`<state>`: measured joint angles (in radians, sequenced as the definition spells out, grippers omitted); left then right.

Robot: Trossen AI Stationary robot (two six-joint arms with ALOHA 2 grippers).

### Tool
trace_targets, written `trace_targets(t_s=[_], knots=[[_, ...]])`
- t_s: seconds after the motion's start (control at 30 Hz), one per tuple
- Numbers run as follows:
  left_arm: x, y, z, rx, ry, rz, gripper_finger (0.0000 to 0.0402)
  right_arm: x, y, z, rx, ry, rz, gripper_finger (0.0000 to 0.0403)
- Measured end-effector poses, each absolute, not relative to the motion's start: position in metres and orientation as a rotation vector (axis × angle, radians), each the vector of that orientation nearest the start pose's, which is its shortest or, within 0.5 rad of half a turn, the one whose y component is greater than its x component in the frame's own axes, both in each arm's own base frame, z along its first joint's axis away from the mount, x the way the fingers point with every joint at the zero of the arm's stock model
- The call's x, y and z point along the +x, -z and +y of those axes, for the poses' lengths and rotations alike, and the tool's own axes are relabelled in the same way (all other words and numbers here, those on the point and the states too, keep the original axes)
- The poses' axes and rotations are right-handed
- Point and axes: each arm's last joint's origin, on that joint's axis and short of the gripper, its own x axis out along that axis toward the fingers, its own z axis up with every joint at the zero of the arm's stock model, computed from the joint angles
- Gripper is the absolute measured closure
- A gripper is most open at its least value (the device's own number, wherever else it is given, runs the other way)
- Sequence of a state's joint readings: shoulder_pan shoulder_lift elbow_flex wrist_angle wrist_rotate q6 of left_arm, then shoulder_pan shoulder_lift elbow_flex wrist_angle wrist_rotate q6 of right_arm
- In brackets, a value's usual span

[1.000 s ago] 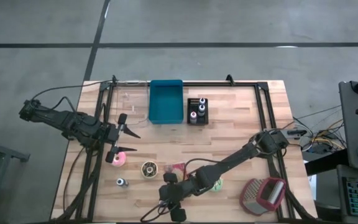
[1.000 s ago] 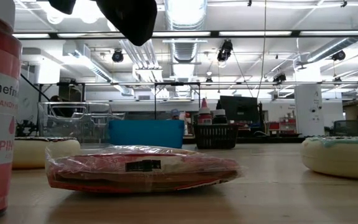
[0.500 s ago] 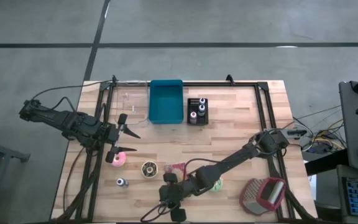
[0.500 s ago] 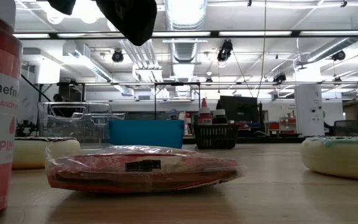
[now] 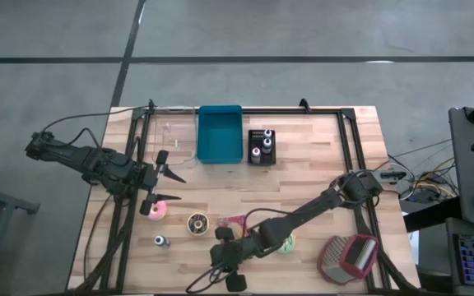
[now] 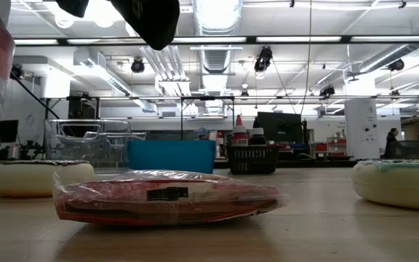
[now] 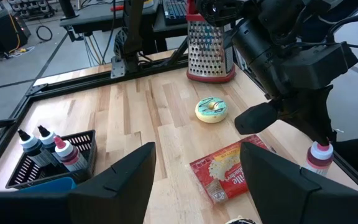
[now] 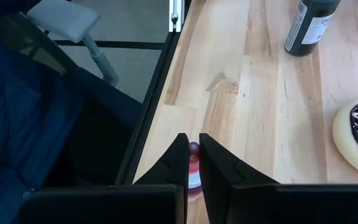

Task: Pick & Place Food Item
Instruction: Put the pink food coloring into the black bin

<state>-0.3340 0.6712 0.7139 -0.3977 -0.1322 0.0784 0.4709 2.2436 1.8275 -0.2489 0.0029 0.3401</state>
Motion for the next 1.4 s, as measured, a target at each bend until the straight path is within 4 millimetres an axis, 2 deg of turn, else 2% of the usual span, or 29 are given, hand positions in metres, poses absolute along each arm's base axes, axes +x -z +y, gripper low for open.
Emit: trace_targets(t_s=[0.5, 1.03, 1.4], knots=[[0.139, -0.305, -0.044, 0.16, 0.214, 0.339, 0.0163, 0.452, -0.21, 0.23, 0.116, -0.353, 0.716, 0.0389], [0.139, -0.304, -0.044, 0.161, 0.213, 0.344, 0.0163, 0.441, -0.25, 0.213, -0.019, -0.163, 0.808, 0.039], [0.139, -0.304, -0.044, 0.162, 0.213, 0.344, 0.0163, 0.442, -0.267, 0.205, -0.08, -0.137, 0.827, 0.039]])
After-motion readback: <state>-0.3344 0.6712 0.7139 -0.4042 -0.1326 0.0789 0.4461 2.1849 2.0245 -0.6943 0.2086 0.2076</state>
